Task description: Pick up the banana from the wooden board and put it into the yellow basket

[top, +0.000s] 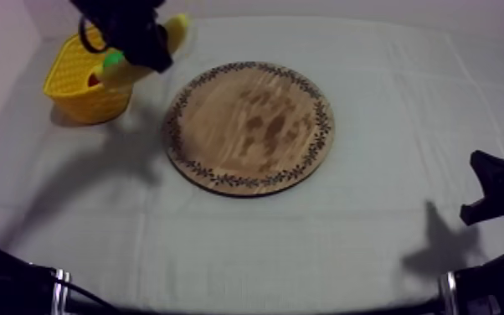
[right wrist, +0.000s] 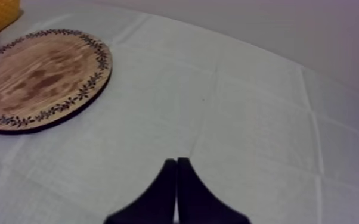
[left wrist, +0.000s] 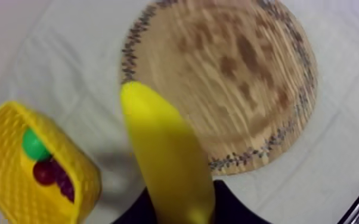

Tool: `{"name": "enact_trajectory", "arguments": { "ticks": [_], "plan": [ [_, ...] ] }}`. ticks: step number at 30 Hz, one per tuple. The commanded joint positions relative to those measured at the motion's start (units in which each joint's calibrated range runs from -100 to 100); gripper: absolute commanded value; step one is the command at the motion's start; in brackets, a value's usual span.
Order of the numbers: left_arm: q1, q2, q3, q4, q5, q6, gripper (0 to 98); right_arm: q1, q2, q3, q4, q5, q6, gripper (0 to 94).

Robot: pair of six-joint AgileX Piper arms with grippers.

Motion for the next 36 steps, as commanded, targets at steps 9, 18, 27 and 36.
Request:
{"name": "enact_trajectory", "arguments": {
  "ticks": [9,18,27,36],
  "plan": [
    [-9.1,0.0,-9.9,-0.39,0.3,8.0,26.7,0.0,0.0,0.0,0.0,0.0,0.0,0.3],
    [-15.0,10.7,-21.5,-2.39,-5.4,11.0,26.3,0.0,0.0,0.0,0.0,0.0,0.0,0.3],
    [-18.4,22.2,-27.3,-4.27,-7.6,12.8,26.0,0.0,0.0,0.0,0.0,0.0,0.0,0.3],
    [-20.6,31.2,-23.5,-5.65,-10.5,13.4,25.8,0.0,0.0,0.0,0.0,0.0,0.0,0.3]
  ]
}}
